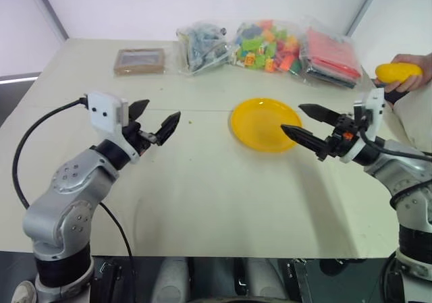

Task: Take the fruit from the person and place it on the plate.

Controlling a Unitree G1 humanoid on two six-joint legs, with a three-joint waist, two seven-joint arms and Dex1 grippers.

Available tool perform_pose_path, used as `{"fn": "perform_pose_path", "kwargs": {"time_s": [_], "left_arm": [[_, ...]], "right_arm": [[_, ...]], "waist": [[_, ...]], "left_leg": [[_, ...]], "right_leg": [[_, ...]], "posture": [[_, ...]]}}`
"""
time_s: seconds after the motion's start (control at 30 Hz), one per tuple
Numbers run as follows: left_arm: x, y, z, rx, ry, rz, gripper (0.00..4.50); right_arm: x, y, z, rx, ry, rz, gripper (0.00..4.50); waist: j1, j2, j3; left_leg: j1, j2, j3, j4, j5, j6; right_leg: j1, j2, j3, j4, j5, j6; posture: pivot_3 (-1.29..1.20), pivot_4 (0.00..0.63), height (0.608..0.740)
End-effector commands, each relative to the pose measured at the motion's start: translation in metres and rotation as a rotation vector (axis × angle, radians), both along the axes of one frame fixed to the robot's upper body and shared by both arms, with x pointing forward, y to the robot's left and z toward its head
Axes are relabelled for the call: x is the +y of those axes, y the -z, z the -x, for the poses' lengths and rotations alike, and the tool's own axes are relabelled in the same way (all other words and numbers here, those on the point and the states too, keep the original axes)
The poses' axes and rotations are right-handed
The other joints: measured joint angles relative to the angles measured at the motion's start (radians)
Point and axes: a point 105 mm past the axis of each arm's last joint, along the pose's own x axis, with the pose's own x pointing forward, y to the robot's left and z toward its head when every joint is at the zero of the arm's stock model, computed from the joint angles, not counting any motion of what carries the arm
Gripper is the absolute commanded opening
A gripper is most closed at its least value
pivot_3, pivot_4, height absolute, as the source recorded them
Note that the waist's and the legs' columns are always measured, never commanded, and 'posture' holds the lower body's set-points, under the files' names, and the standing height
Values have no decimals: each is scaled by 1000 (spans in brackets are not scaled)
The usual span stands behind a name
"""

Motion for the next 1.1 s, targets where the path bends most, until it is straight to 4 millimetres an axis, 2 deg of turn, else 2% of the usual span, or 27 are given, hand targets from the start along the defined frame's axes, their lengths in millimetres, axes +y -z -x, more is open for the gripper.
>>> {"fn": "perform_pose_path", "kwargs": {"time_s": [0.03,1.1], "left_arm": [[0,-11,1,-54,-6,-26,4461],[-11,-9,-8,-44,39,-6,4461]], "right_arm": [[1,-11,1,-43,-17,0,4500],[-3,-7,-1,-17,9,43,4500]], "waist": [[0,0,0],[2,0,0]], "left_leg": [[0,0,0,0,0,0],[0,0,0,0,0,0]], "right_leg": [[0,0,0,0,0,0],[0,0,0,0,0,0]], "posture": [[0,150,731],[0,150,731]]}}
